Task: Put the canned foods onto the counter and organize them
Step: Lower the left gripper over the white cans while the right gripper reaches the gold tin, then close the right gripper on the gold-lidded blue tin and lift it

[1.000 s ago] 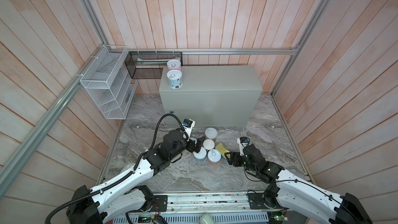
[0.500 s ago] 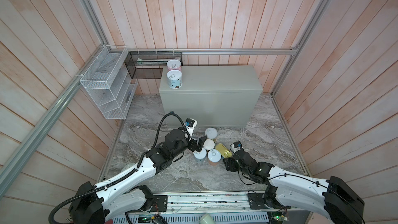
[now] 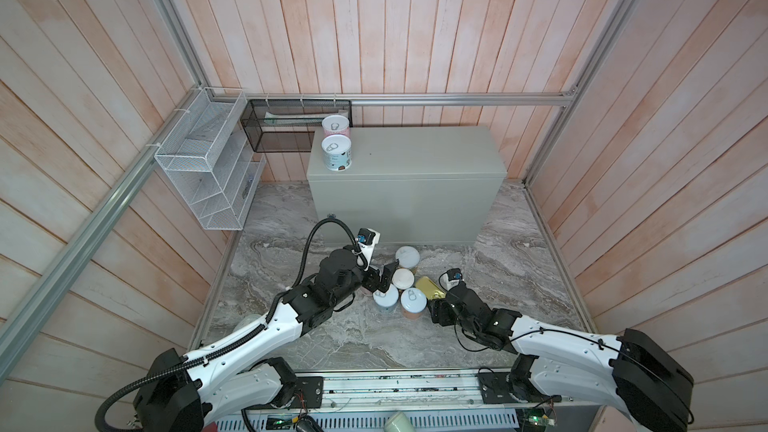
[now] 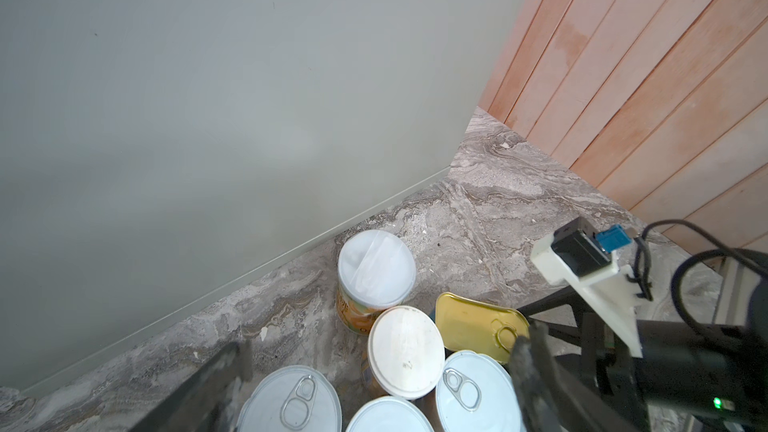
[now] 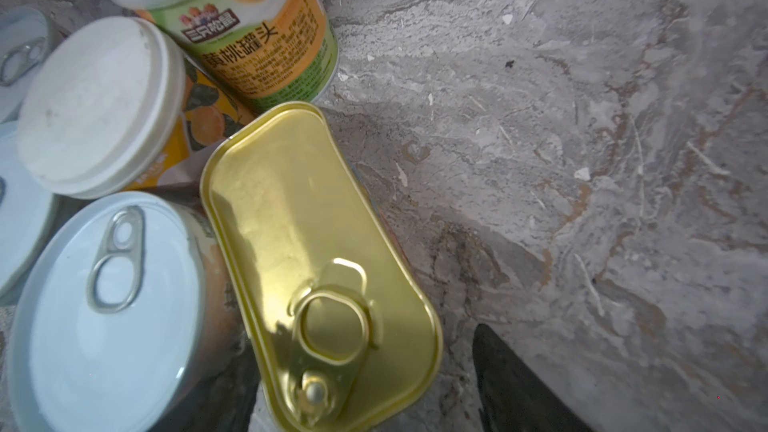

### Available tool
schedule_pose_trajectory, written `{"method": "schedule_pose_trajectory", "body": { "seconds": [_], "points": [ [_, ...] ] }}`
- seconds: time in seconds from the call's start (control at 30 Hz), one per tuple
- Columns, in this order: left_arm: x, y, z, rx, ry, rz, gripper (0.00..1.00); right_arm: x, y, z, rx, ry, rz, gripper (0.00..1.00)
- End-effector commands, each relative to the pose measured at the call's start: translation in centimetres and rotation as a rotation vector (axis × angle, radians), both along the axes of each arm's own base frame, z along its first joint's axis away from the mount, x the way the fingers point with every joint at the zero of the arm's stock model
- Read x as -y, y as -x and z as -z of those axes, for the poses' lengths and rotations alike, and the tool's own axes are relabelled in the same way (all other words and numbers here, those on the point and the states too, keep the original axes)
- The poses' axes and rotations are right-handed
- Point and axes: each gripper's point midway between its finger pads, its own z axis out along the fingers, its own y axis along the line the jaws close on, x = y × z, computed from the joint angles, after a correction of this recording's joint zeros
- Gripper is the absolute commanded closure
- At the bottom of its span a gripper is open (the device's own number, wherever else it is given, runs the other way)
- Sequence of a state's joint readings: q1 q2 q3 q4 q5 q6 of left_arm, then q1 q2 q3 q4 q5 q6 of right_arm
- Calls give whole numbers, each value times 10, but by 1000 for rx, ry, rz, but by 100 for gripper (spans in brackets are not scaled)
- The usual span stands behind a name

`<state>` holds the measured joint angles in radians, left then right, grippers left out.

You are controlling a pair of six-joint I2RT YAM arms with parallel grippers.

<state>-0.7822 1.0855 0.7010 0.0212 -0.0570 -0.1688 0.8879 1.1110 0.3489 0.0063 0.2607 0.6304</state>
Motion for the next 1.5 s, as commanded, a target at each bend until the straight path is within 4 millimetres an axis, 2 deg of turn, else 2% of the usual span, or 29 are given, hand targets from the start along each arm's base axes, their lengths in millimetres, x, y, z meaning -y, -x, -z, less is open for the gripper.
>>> {"method": "schedule_pose_trajectory", "body": {
  "seconds": [0.0,0.2,0.47,0.77,1.0,1.2,1.47],
  "points": [
    [1,1,9,-17,-22,0,0,-12,-10,-15,52,-13,-22,21],
    [4,-3,17,-28,-35,-1,0,-14,-15,-12,49,28,-27,22],
    [4,-5,22,-28,-58,-9,0,-25,-18,-7,25,44,-56,28],
    [5,-8,28,-42,-79,-16,0,-27,-21,-5,23,68,-63,45],
    [5,-7,30,-50,-77,-17,0,-22,-24,-6,29,68,-22,53],
    [5,-6,32,-62,-70,-18,0,-17,-23,-8,33,67,0,53],
    [3,-3,39,-77,-63,-22,0,-16,-23,-21,58,21,18,53]
  ]
}}
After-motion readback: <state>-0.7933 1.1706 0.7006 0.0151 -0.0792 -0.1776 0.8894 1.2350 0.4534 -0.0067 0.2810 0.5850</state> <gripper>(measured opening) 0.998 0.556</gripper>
